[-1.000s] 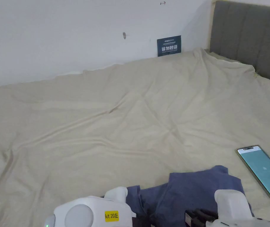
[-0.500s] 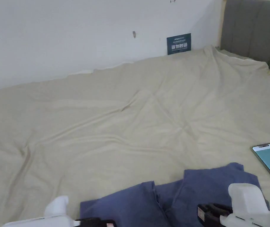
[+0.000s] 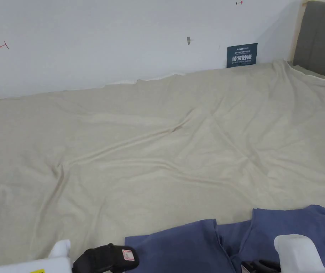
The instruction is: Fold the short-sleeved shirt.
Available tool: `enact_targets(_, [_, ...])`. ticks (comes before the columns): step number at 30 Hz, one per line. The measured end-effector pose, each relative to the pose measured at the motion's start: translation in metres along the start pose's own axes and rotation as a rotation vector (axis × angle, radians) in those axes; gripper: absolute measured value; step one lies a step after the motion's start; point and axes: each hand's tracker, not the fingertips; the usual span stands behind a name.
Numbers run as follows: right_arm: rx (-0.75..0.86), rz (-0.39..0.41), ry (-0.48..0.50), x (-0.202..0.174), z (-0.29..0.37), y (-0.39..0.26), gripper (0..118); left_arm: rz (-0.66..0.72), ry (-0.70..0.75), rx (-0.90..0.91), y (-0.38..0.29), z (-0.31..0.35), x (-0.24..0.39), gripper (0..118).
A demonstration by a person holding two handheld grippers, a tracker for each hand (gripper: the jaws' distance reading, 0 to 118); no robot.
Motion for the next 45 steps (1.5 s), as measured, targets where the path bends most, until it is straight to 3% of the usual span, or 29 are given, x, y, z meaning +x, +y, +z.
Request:
enact_targets(4, [-0.004,0.009,-0.013,-0.002,0.000,0.002,0,-0.027,0.092,-0.033,0.012,-0.024,0.001,118])
enact_targets(7, [-0.010,0.005,-0.030,0.001,-0.003,0.003,0,-0.074,0.030,-0.063,0.010,-0.029,0.006,118])
enact_targets(11, [-0.025,-0.005,-0.034,0.005,-0.009,0.003,0,-0.026,-0.069,-0.122,0.011,-0.047,0.005,118])
enact_targets(16, [-0.044,-0.008,-0.034,0.009,-0.012,0.001,0,-0.026,-0.080,-0.127,0.014,-0.063,0.007,116])
enact_targets(17, [-0.044,-0.008,-0.035,0.009,-0.012,0.000,0,-0.039,-0.075,-0.122,0.013,-0.061,0.010,106])
enact_targets(20, [-0.039,-0.011,-0.039,0.011,-0.010,0.002,0,-0.111,0.058,-0.059,0.010,-0.055,0.008,16])
enact_targets(21, [-0.038,-0.016,-0.040,0.012,-0.010,0.002,0,-0.099,0.116,-0.058,0.009,-0.058,0.003,16])
enact_targets(24, [-0.036,-0.024,-0.042,0.014,-0.008,0.002,0,0.051,-0.039,-0.089,0.008,-0.055,-0.017,16])
enact_targets(35, [-0.034,-0.025,-0.081,0.012,-0.002,0.004,0,-0.090,0.018,-0.046,0.015,-0.012,-0.007,12])
enact_targets(41, [-0.034,-0.024,-0.077,0.008,-0.004,0.005,0,-0.103,0.095,-0.027,0.012,0.025,-0.022,10])
enact_targets(45, [-0.040,-0.021,-0.060,0.003,-0.005,0.005,0,-0.035,0.047,0.000,0.007,0.035,-0.029,9])
